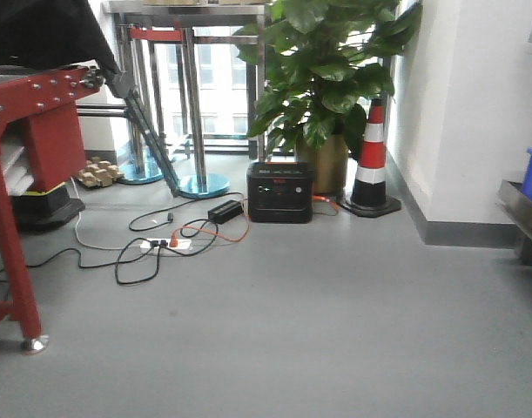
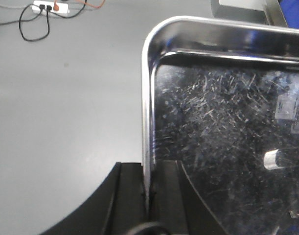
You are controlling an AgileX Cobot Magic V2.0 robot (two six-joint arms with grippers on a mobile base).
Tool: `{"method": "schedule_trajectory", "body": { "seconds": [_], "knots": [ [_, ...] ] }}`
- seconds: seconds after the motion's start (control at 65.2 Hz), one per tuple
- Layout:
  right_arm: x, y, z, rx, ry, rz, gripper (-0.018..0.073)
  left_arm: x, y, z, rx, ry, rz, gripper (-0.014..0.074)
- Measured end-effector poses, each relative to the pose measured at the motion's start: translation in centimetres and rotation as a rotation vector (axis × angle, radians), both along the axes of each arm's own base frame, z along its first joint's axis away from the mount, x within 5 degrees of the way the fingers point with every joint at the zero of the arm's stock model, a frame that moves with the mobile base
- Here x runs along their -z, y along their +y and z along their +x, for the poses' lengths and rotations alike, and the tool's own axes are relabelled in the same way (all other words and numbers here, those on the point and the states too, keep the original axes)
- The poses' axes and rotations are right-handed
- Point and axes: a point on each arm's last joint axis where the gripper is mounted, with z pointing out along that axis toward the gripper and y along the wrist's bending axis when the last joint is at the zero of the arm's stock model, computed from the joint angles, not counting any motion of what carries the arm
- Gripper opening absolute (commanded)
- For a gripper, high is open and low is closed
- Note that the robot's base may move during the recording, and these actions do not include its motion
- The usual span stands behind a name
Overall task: Stack silver trays without gaps
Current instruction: 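Drive toward the potted plant and cone carrying the tray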
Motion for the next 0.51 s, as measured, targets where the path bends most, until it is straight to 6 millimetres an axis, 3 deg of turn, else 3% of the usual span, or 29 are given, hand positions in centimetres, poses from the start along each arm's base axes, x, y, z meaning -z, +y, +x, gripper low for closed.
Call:
{"method": "schedule_trajectory", "body": {
  "seconds": [0.506],
  "knots": [
    [-0.04, 0.04, 0.03, -0.002, -0.006, 0.005, -0.0068, -0.10, 0.05, 0.09, -0.002, -0.015, 0.006, -0.0017]
  ]
}}
